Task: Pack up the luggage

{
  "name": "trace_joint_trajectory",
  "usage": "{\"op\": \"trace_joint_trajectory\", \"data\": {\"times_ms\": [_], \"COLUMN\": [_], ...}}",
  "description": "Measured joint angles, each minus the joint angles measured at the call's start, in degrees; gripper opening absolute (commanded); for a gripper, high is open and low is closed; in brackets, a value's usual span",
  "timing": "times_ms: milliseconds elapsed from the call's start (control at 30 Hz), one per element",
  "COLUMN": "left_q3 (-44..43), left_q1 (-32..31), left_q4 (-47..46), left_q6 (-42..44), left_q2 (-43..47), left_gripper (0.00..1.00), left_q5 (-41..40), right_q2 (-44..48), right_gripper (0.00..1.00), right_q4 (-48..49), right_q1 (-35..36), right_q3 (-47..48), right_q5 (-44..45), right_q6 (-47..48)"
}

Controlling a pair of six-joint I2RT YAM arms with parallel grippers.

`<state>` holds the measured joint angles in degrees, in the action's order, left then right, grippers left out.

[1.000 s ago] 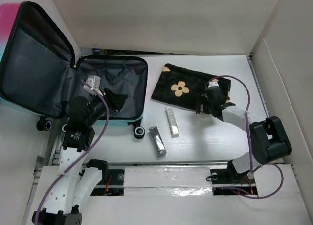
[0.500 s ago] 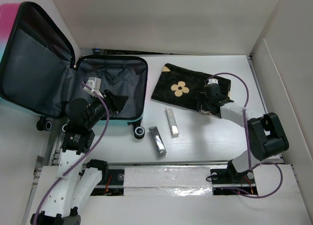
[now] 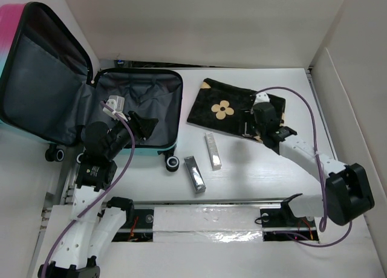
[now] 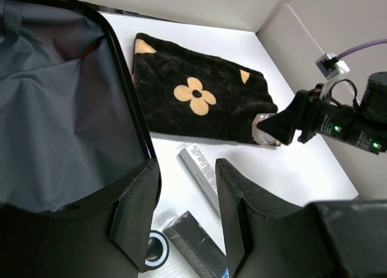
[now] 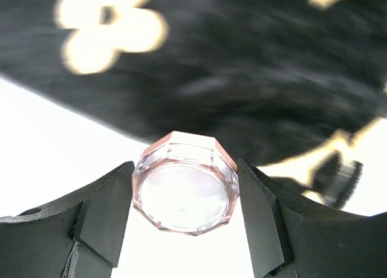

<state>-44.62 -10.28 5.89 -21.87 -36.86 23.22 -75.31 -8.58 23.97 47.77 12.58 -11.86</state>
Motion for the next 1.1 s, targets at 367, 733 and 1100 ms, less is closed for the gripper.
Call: {"op": "trace_joint_trajectory", "data": {"times_ms": [367, 733, 1100], "left_q3": [-0.52, -0.87, -0.92], "left_q1": [0.0, 0.0, 0.0], "left_q4": [1.9, 3.06, 3.15], "left_q6": [0.04, 0.35, 0.44], "left_q2": [2.6, 4.48, 3.52], "left_gripper": [0.38, 0.35, 0.26], "left_q5": [-6.62, -10.21, -9.62], "right_q2": [-18.34, -26.86, -17.92], "right_gripper": [0.72, 0.42, 0.91], "right_q4": [7.67, 15.67, 8.9], "right_q1": [21.11, 24.74, 23.63], "right_q3": [27.04, 29.51, 2.4], "right_q5": [-14.8, -19.41, 2.34], "right_q6": [-3.1, -3.13, -2.73]}}
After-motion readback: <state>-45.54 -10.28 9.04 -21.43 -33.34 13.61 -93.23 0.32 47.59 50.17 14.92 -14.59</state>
